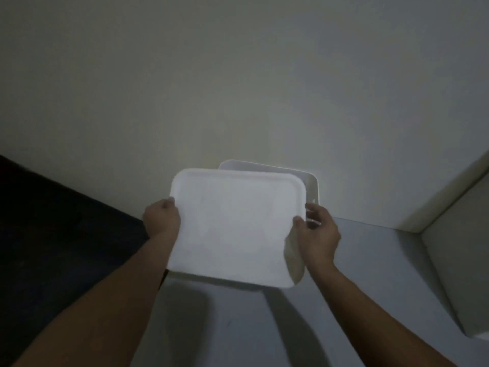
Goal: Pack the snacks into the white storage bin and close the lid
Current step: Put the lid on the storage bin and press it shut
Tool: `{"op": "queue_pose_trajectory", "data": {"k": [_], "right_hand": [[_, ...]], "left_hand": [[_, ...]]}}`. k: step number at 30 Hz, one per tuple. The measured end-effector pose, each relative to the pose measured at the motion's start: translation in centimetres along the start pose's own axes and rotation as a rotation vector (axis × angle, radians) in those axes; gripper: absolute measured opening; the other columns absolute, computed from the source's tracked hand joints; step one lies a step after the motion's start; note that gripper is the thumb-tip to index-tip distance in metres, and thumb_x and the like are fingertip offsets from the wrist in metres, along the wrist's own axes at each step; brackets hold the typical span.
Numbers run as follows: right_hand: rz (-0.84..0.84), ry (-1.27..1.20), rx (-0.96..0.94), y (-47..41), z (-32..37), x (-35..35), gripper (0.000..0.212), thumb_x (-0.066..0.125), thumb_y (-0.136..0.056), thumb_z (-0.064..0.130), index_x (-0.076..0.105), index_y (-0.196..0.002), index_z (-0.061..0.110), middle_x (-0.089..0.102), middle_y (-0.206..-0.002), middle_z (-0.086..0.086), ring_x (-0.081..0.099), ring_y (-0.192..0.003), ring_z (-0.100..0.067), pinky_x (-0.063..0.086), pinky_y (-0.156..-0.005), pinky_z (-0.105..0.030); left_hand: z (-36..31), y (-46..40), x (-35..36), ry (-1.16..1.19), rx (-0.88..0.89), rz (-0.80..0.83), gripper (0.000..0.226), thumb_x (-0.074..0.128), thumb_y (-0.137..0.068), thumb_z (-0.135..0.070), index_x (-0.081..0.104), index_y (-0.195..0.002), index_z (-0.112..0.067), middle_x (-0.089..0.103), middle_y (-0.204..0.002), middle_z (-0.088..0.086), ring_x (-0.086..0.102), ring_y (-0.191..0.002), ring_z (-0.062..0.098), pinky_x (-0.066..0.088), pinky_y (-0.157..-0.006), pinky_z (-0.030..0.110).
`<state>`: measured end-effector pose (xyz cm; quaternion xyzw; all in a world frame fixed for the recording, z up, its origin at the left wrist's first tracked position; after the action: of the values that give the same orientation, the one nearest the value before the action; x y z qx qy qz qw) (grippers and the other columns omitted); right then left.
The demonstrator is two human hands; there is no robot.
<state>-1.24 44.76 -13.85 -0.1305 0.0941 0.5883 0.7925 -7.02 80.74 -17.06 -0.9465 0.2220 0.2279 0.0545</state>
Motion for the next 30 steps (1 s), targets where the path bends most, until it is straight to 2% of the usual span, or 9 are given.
{"op": "queue_pose_trajectory", "data": {"k": [3,6,9,12,16,18,21,26,30], "right_hand": [[-0.076,0.010,0.024,-3.8,0.9,-0.3,0.024,0.065,-0.082,0.013,0.072,-0.104,0.018,0.071,-0.100,0.001,0.067,-0.089,-0.019,0.047,-0.085,-0.023],[-0.082,0.102,0.011,-6.7,1.3,-0.1,0.025,0.058,-0.085,0.010,0.074,-0.103,0.012,0.072,-0.106,-0.009,0.066,-0.098,-0.025,0.044,-0.089,-0.023],[-0.063,0.155,0.049,-9.0,1.0,0.3,0.031,0.054,-0.084,0.003,0.072,-0.110,0.008,0.070,-0.113,-0.012,0.064,-0.104,-0.027,0.044,-0.094,-0.025],[-0.021,0.218,0.056,-10.8,0.5,0.7,0.029,0.053,-0.086,0.000,0.070,-0.110,0.001,0.069,-0.113,-0.017,0.063,-0.107,-0.032,0.045,-0.092,-0.025],[0.047,0.316,0.055,-12.3,-0.1,1.4,0.034,0.052,-0.084,-0.003,0.067,-0.115,0.001,0.067,-0.119,-0.017,0.059,-0.114,-0.033,0.044,-0.098,-0.030],[0.080,0.350,0.084,-12.7,-0.8,1.8,0.040,0.053,-0.084,-0.003,0.064,-0.121,0.003,0.063,-0.127,-0.016,0.056,-0.120,-0.032,0.040,-0.104,-0.030],[0.092,0.358,0.106,-12.9,-1.6,2.2,0.040,0.052,-0.086,-0.002,0.062,-0.124,0.004,0.062,-0.129,-0.015,0.055,-0.122,-0.031,0.038,-0.106,-0.030],[0.108,0.382,0.115,-12.1,-2.2,2.5,0.039,0.052,-0.084,-0.003,0.063,-0.121,0.000,0.064,-0.125,-0.017,0.058,-0.116,-0.032,0.043,-0.101,-0.031],[0.085,0.412,0.079,-11.6,-2.4,2.7,0.029,0.049,-0.081,-0.006,0.063,-0.106,-0.012,0.065,-0.109,-0.028,0.060,-0.102,-0.041,0.048,-0.090,-0.044]], "left_hand": [[-4.8,-1.0,1.9,0.031,0.075,0.014,0.033,0.062,-0.089,-0.016,0.065,-0.115,0.005,0.066,-0.118,0.021,0.062,-0.110,0.034,0.046,-0.098,0.035],[-8.5,-1.0,3.8,0.028,0.168,0.050,0.015,0.062,-0.083,-0.001,0.073,-0.093,-0.002,0.069,-0.091,0.013,0.061,-0.084,0.022,0.049,-0.085,0.030],[-10.2,-1.4,6.1,-0.011,0.215,0.108,0.019,0.057,-0.077,0.006,0.073,-0.086,0.001,0.058,-0.075,0.009,0.054,-0.073,0.018,0.041,-0.070,0.025],[-10.4,-2.3,8.6,-0.045,0.223,0.189,0.022,0.055,-0.075,0.007,0.069,-0.077,-0.010,0.056,-0.073,0.007,0.056,-0.072,0.020,0.043,-0.068,0.027],[-9.9,-3.0,11.4,-0.081,0.192,0.272,0.011,0.058,-0.075,0.007,0.066,-0.072,0.000,0.055,-0.070,0.007,0.057,-0.082,0.020,0.042,-0.074,0.027],[-9.7,-2.9,12.3,-0.104,0.209,0.298,0.017,0.060,-0.077,0.005,0.068,-0.091,0.007,0.068,-0.090,0.021,0.064,-0.096,0.028,0.047,-0.084,0.030],[-9.1,-3.1,13.2,-0.131,0.212,0.334,0.044,0.057,-0.082,0.002,0.057,-0.125,0.004,0.060,-0.129,0.020,0.058,-0.118,0.032,0.042,-0.101,0.030],[-7.3,-3.8,13.6,-0.154,0.181,0.337,0.047,0.056,-0.081,-0.001,0.057,-0.128,0.000,0.058,-0.132,0.017,0.055,-0.122,0.031,0.040,-0.108,0.032],[-6.1,-3.6,14.1,-0.161,0.205,0.391,0.045,0.054,-0.087,-0.003,0.053,-0.132,0.000,0.055,-0.136,0.017,0.053,-0.124,0.030,0.038,-0.108,0.031]]}}
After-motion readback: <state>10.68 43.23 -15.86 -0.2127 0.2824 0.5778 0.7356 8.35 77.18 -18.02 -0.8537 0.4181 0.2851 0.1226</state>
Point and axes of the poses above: each hand's wrist, its own y-axis away from the middle knuckle, its own x-axis out of the palm, z = x × y, the point moved 6 cm from there along -y, towards the middle knuckle
